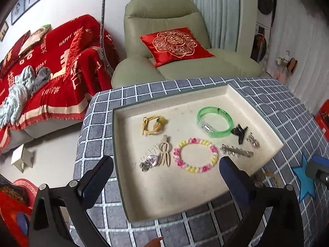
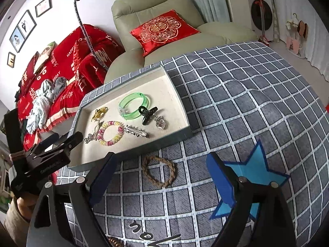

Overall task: Organize jewelry
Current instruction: 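Open the right tool to drop the heart pendant while the left tool releases the beaded bracelet, then move both tools back over the table toward the coiled and braided bracelets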

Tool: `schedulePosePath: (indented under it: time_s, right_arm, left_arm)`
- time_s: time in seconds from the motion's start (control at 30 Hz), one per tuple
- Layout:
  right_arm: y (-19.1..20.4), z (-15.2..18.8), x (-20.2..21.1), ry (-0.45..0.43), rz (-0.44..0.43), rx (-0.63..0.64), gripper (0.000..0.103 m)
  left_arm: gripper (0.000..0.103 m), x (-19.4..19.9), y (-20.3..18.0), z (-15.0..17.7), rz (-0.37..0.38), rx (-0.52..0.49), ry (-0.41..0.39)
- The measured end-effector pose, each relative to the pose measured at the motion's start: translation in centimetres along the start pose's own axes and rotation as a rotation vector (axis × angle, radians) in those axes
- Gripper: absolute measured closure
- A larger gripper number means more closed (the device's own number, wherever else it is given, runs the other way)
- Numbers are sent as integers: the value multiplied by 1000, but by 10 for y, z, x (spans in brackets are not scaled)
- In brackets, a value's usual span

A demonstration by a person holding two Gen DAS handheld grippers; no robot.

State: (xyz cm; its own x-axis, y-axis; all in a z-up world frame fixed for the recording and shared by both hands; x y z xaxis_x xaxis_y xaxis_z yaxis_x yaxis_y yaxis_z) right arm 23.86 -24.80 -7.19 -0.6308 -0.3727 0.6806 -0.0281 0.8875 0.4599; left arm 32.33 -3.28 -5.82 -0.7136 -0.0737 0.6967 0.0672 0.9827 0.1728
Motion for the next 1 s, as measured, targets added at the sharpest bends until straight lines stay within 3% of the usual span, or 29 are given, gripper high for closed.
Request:
schedulePosePath:
  time_s: [0.2, 0.3, 0.4, 0.7, 1.0]
  right_arm:
    - [-1, 6, 12, -45, -7, -3, 10]
    - [0, 14, 13, 11, -11, -7, 10]
    - [-1, 27, 11, 75, -2, 14, 10]
    - [-10, 71, 9, 153, 30, 45, 10]
    - [-15, 85, 7, 169, 59, 60, 10]
  left_arm:
    - [0, 33, -5, 26, 30, -31, -32]
    - [0, 50, -7, 48, 48, -31, -23]
    - [0, 63, -14, 76, 116, -40, 23]
    - [0, 88, -28, 147, 180, -12, 150]
    - [0, 94, -40, 174, 190, 33, 224]
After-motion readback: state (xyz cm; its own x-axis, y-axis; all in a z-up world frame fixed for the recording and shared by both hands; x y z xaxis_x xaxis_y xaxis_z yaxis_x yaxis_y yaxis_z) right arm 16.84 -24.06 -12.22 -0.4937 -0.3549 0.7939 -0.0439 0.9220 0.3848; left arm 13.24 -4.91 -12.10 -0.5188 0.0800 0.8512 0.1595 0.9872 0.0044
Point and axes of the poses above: each gripper's, at about its wrist camera, not at the fingertips, and x roughly against the way its jaws point, y to its left, z to its underside, the point moved 8 cm from there along -x, roughly the way its jaws point, and after that the axes turned 11 degrees about -z, right-handed, at the moved point
